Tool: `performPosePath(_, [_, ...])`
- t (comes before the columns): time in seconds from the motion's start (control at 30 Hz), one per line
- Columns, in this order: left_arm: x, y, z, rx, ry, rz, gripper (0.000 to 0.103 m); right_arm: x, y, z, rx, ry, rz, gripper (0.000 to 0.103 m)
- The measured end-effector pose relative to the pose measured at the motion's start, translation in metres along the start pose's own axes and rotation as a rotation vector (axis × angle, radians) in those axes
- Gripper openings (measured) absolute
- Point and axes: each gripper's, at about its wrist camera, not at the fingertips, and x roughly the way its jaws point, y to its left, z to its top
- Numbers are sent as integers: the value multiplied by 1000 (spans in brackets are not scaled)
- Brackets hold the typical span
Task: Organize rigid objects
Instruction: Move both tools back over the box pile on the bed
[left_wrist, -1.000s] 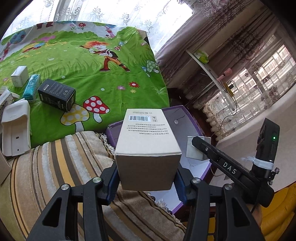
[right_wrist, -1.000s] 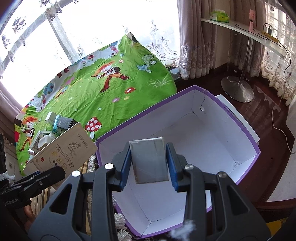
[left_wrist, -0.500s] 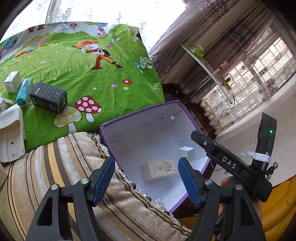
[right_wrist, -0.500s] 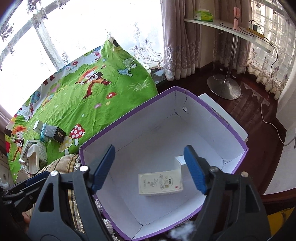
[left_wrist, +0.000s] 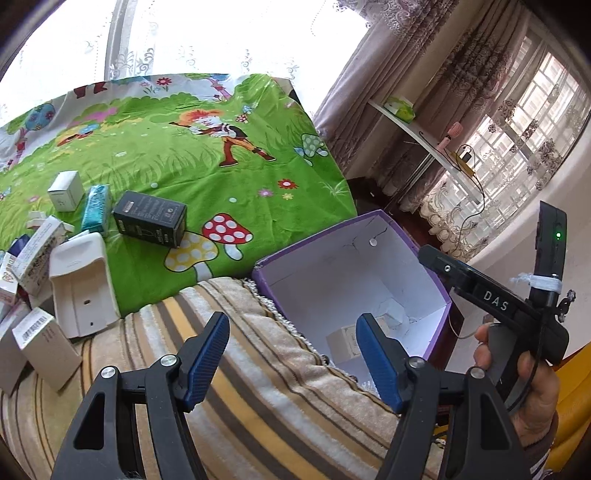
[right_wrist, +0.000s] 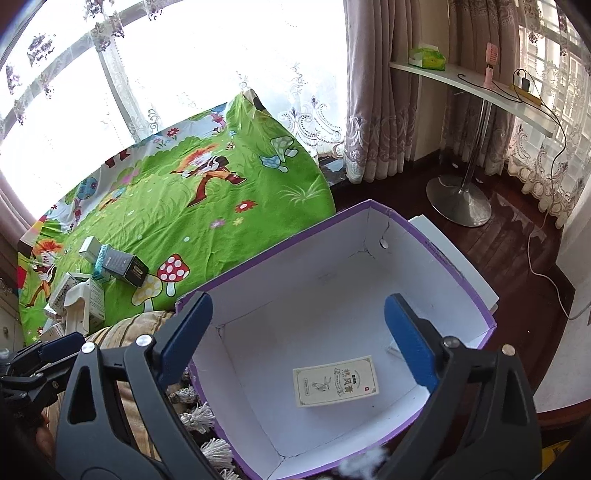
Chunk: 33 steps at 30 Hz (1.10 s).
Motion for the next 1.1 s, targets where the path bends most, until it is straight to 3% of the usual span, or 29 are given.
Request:
performPosePath(0.5, [-49, 64, -19, -115, -95, 66, 72, -16, 54, -2, -160, -38, 33, 95])
performPosePath(0.97, [-96, 141, -54, -292, -169, 145, 72, -7, 109, -13, -240, 70, 191, 96])
performPosePath(1.1, [-100, 154, -61, -321, -167, 139, 72, -5, 130, -18, -283, 96, 231, 95])
